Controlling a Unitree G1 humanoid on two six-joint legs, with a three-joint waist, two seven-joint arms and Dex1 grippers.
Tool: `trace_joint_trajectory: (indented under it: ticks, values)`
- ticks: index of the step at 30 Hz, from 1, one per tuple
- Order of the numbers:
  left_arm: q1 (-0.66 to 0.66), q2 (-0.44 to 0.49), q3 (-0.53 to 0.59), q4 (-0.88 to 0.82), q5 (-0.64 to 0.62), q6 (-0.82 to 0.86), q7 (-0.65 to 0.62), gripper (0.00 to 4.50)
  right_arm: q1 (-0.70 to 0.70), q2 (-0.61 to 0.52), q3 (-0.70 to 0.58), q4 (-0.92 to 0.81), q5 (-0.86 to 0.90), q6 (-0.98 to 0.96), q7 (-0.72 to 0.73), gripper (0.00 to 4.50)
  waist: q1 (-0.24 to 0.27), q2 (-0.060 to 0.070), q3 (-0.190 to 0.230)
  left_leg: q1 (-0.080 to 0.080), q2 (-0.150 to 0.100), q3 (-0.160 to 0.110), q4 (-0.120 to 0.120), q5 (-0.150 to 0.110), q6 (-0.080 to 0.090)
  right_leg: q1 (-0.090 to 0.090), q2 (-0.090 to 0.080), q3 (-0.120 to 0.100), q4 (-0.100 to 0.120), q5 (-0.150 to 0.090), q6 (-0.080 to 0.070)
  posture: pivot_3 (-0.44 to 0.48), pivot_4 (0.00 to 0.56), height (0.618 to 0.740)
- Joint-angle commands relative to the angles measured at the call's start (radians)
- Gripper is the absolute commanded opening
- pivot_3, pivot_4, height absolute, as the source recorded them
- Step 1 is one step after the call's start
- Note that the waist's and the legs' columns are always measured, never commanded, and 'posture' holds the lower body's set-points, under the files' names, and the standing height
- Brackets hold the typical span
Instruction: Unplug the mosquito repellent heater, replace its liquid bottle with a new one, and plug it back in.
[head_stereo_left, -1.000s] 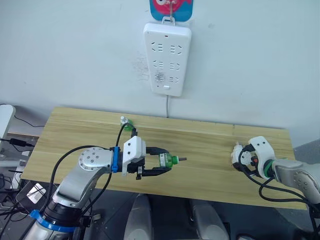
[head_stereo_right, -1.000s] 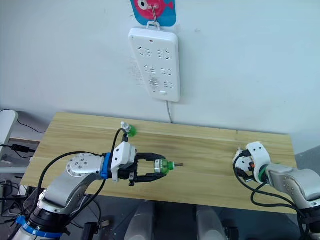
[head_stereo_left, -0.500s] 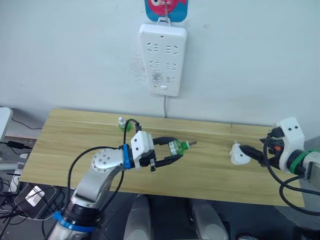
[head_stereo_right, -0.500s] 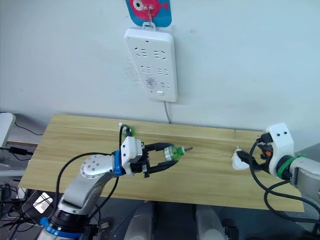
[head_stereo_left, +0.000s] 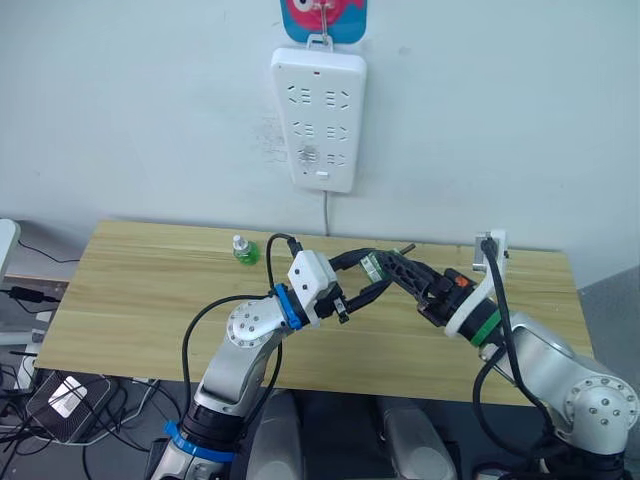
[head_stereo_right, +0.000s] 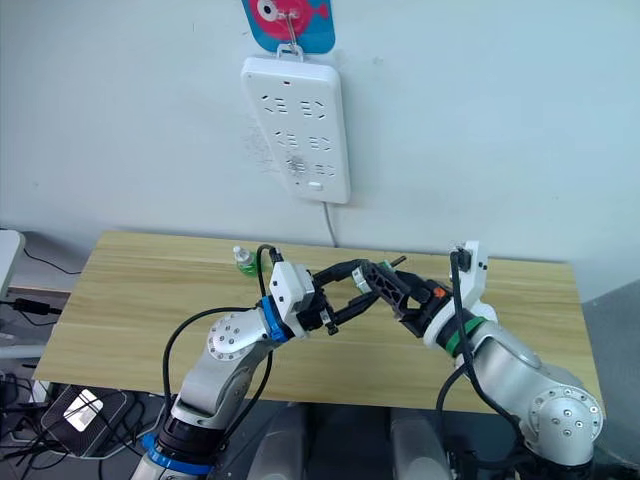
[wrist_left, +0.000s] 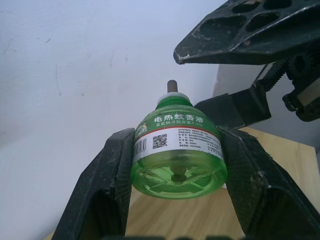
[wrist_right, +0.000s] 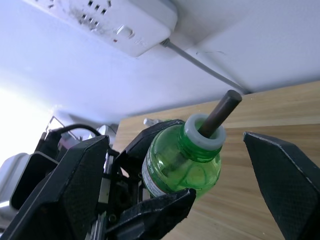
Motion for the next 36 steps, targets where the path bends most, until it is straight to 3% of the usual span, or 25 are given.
trace_joint_trajectory:
  ticks: [1,4,10,11,12,19,21,25,28,31,36]
  values:
    - [0.011,-0.006,-0.014,-0.046,-0.004,-0.011,0.010,2.25,-0.001,-0.009,0.034,-0.008,0.028,-0.067,-0.003,4.13,-0.002,0.000,0.000,0.000,0.000,0.000,0.000,0.000,0.000,0.000,0.000,0.000,0.000,0.000,0.000,-0.125,0.320,0.697]
    - [0.011,-0.002,-0.016,-0.048,-0.008,-0.013,0.007,2.25,-0.001,-0.030,0.055,0.003,0.036,-0.096,0.009,3.26,-0.002,0.000,0.000,0.000,0.000,0.000,0.000,0.000,0.000,0.000,0.000,0.000,0.000,0.000,0.000,-0.122,0.321,0.697]
    - [0.025,0.006,-0.027,-0.063,-0.020,-0.023,-0.016,2.25,0.008,-0.072,0.090,0.014,0.069,-0.131,0.037,1.00,-0.003,0.000,0.000,0.000,0.000,0.000,0.000,0.000,0.000,0.000,0.000,0.000,0.000,0.000,0.000,-0.120,0.321,0.697]
    - [0.028,0.006,-0.029,-0.065,-0.032,-0.024,-0.027,2.25,0.008,-0.080,0.094,0.016,0.079,-0.133,0.042,0.82,-0.003,0.000,0.000,0.000,0.000,0.000,0.000,0.000,0.000,0.000,0.000,0.000,0.000,0.000,0.000,-0.116,0.322,0.697]
    - [0.028,0.010,-0.032,-0.066,-0.034,-0.021,-0.032,2.25,0.007,-0.088,0.098,0.019,0.087,-0.136,0.046,0.82,-0.003,0.000,0.000,0.000,0.000,0.000,0.000,0.000,0.000,0.000,0.000,0.000,0.000,0.000,0.000,-0.113,0.323,0.697]
    - [0.034,0.073,0.004,-0.059,-0.018,-0.023,-0.044,4.42,0.022,-0.175,0.088,0.031,0.038,-0.157,0.091,0.82,-0.003,0.000,0.000,0.000,0.000,0.000,0.000,0.000,0.000,0.000,0.000,0.000,0.000,0.000,0.000,-0.106,0.326,0.697]
    - [0.058,0.125,0.029,-0.075,-0.037,-0.002,-0.067,4.50,0.023,-0.213,0.089,0.043,-0.073,-0.160,0.132,0.82,-0.004,0.000,0.000,0.000,0.000,0.000,0.000,0.000,0.000,0.000,0.000,0.000,0.001,0.000,0.000,-0.104,0.328,0.697]
    - [0.170,0.271,0.116,-0.171,-0.094,0.075,-0.105,4.50,0.013,-0.344,0.298,0.166,-0.699,-0.340,0.323,0.82,-0.009,0.000,0.000,0.001,0.000,0.000,-0.001,0.000,0.000,0.000,0.001,0.001,0.000,0.000,0.000,-0.079,0.328,0.697]
    - [0.240,0.322,0.141,-0.234,-0.108,0.113,-0.101,4.50,-0.014,-0.318,0.410,0.350,-1.038,-0.578,0.388,0.82,-0.005,0.000,0.000,0.002,0.001,0.000,-0.002,0.001,-0.001,-0.001,0.001,0.000,0.000,0.000,0.000,-0.035,0.321,0.697]
    - [0.299,0.340,0.153,-0.285,-0.115,0.147,-0.088,4.50,-0.045,-0.247,0.437,0.531,-1.212,-0.738,0.428,0.82,0.003,0.000,0.000,0.001,0.001,0.002,-0.001,0.001,-0.001,-0.001,0.000,0.001,0.000,0.000,0.000,0.004,0.317,0.697]
    - [0.355,0.345,0.157,-0.334,-0.095,0.151,-0.062,4.50,-0.133,-0.136,0.407,0.831,-1.350,-0.898,0.486,0.82,0.024,0.000,0.000,0.002,0.001,0.002,-0.001,0.001,-0.001,-0.001,0.000,0.001,0.001,0.000,0.000,0.038,0.316,0.697]
